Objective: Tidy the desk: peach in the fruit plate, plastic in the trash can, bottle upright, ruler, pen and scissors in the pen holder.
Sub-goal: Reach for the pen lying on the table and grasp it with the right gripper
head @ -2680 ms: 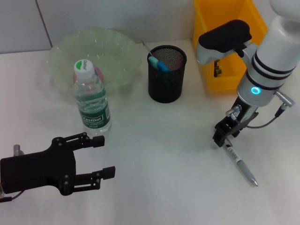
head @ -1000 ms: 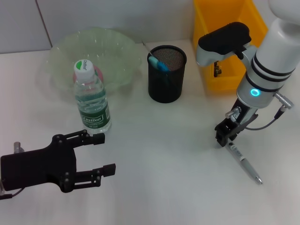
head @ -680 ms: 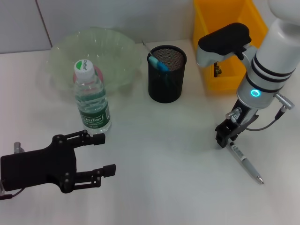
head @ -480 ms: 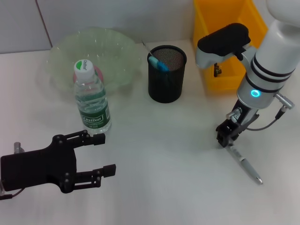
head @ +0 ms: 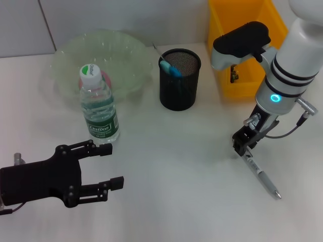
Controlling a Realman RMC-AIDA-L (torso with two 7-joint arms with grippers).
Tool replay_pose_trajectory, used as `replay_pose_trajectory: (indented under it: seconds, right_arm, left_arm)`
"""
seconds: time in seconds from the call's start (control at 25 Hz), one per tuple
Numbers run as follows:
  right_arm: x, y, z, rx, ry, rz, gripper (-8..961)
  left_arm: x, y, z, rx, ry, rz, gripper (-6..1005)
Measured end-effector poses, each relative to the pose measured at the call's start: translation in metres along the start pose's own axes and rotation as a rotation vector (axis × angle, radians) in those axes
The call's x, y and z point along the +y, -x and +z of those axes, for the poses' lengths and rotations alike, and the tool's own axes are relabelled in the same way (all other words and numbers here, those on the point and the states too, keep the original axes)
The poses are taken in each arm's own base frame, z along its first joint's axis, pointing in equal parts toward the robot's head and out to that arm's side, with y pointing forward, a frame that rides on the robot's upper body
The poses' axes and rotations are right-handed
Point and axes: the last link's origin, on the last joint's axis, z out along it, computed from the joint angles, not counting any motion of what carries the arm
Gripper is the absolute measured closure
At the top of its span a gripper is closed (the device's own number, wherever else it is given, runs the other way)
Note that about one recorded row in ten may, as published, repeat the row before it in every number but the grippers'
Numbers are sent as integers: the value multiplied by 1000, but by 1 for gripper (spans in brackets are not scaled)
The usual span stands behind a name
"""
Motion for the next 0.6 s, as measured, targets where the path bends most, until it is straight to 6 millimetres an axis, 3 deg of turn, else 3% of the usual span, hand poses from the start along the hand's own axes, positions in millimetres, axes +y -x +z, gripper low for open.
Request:
replay_pose_trajectory:
  seconds: [0.6]
  right_arm:
    - [-1, -2, 5, 5, 1, 7, 690]
  left_arm:
    - [0, 0, 0, 0, 1, 1, 211]
